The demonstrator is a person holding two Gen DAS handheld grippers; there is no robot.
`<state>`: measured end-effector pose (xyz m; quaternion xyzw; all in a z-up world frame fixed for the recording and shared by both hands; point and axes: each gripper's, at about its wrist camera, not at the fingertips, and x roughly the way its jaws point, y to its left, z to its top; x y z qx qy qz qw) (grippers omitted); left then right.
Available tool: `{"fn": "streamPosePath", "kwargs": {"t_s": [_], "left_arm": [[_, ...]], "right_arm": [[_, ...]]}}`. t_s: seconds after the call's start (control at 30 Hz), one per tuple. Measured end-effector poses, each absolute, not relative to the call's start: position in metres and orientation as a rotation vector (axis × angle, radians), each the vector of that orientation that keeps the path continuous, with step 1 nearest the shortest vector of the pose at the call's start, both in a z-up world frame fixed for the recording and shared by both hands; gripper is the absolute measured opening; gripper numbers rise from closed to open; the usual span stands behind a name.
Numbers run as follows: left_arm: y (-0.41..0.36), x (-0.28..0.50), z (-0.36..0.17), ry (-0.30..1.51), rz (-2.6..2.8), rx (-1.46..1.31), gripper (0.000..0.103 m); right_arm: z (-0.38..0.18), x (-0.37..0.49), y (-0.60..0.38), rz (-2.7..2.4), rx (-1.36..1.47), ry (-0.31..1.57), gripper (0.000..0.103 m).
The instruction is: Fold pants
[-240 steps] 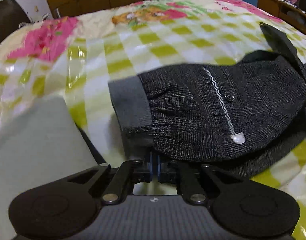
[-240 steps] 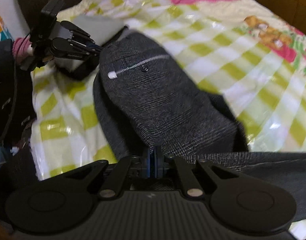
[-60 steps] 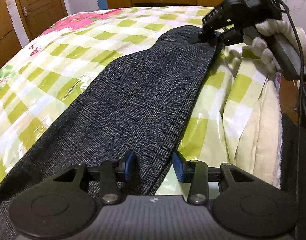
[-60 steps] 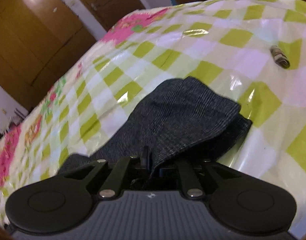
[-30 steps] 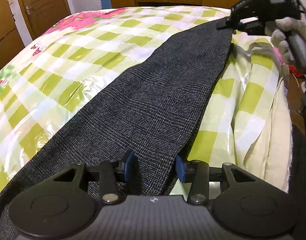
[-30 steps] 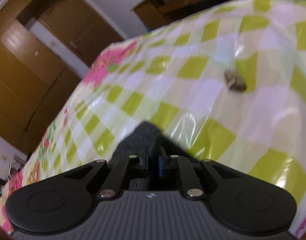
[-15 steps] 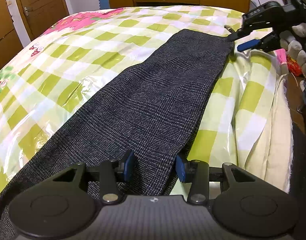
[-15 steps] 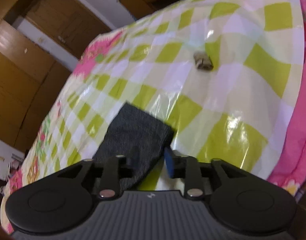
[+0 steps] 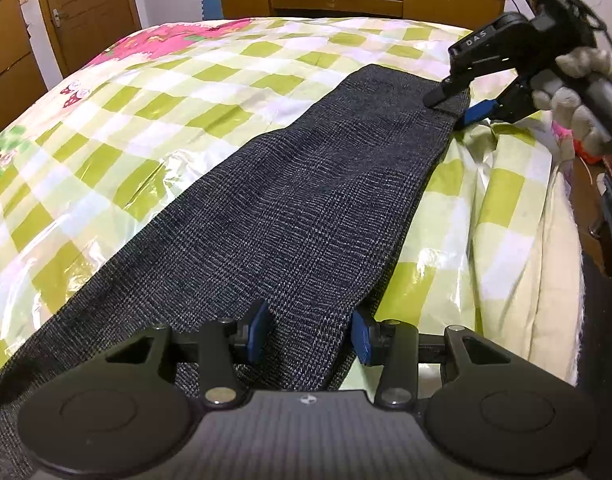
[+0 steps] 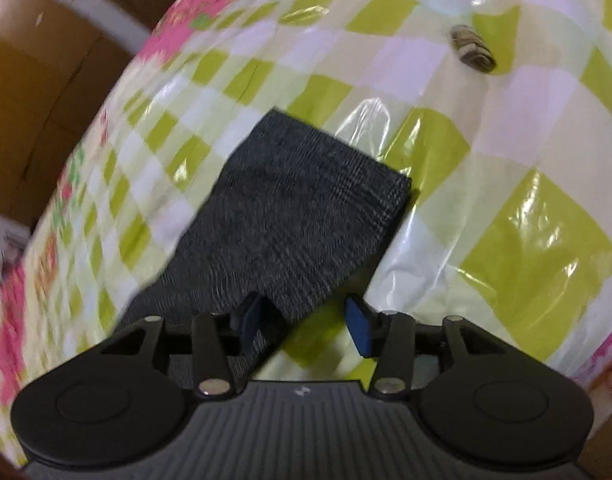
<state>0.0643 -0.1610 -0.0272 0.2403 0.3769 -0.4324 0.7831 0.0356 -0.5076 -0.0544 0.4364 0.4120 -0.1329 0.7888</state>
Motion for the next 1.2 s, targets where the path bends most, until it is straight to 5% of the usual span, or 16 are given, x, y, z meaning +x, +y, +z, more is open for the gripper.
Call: {"fn": "streamPosePath", "kwargs": {"t_s": [0.33,0.43,0.5,0.53,0.73,0.8,0.9,1.1,1.2], "left_arm": [[-0.164,0.067,-0.026,0.818,-0.932,0.522,0.056],[-0.164,0.067,-0.023,0.811,-0.928,0.491,0.056],[-0.165,0.067,-0.022,0.803,-0.929,0.474,0.056],[-0.166,0.066,-0.021,0.797,-0.93,0.472,0.056],[-0.175,0.061,0.001,0.707,-0.977,0.382,0.058],[-0.187,0.068,-0.014,0.804,-0.98,0.398,0.061],[-0.193,0.063,-0.029,0.861,-0.997,0.446,0.061],[-0.181,0.051,-0.024,0.892,-0.998,0.473,0.062],[-0.165,0.049,-0.02,0.904,-0.982,0.427,0.062]], "right_arm": [[-0.05,0.023,-0.502,-0.314,0.88,0.547,0.049],[-0.073,0.053,-0.506,-0.276,0.936,0.668,0.049],[-0.075,0.054,-0.504,-0.285,0.914,0.658,0.033],[-0.074,0.053,-0.504,-0.282,0.918,0.646,0.007],[-0.056,0.032,-0.525,-0.233,1.07,0.461,0.005],[-0.05,0.026,-0.524,-0.262,1.048,0.407,0.005],[-0.074,0.03,-0.54,-0.34,1.075,0.565,0.005],[-0.059,0.034,-0.537,-0.262,1.004,0.58,0.013],[-0.07,0.047,-0.536,-0.304,0.992,0.679,0.007]]}}
